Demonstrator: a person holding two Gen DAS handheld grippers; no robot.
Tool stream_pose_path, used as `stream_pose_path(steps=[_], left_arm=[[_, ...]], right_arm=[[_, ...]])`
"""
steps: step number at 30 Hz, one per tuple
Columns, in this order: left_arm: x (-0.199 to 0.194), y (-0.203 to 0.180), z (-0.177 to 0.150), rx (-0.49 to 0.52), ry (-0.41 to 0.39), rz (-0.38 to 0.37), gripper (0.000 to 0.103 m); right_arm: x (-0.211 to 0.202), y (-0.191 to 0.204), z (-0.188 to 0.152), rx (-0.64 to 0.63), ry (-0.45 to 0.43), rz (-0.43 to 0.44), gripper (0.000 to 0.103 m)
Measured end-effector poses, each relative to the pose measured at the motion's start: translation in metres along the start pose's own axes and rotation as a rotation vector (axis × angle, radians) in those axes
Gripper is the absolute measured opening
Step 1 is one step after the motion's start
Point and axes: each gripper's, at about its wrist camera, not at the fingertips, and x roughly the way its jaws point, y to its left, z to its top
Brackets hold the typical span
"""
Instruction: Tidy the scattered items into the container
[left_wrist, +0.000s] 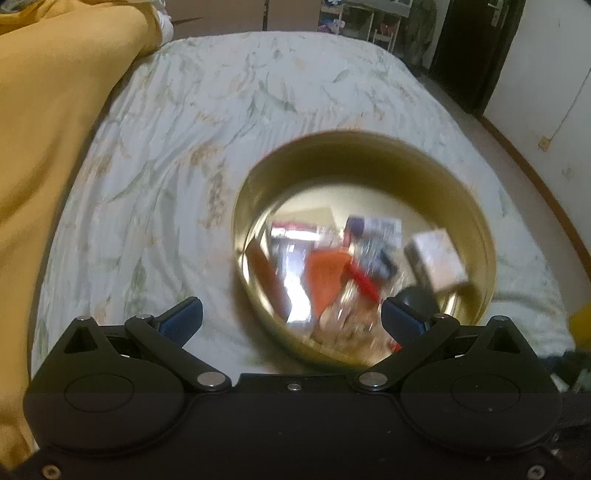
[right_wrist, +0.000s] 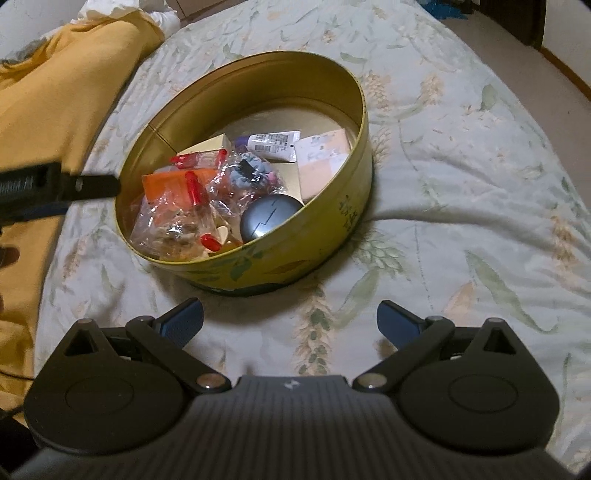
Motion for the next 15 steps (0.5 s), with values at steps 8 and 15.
stream_pose_path(steps=[8, 15], left_arm=[[0.01, 0.008, -0.039, -0.038, 0.042, 0.005, 0.103], [0.018, 0.005, -0.059, -0.008, 0.071, 0.012, 0.103]], right_arm=[[0.001, 0.01, -0.007, -0.044, 0.005, -0.047, 0.103], [0.003, 0.02, -0.013, -0.117, 0.014, -0.117, 0.103]])
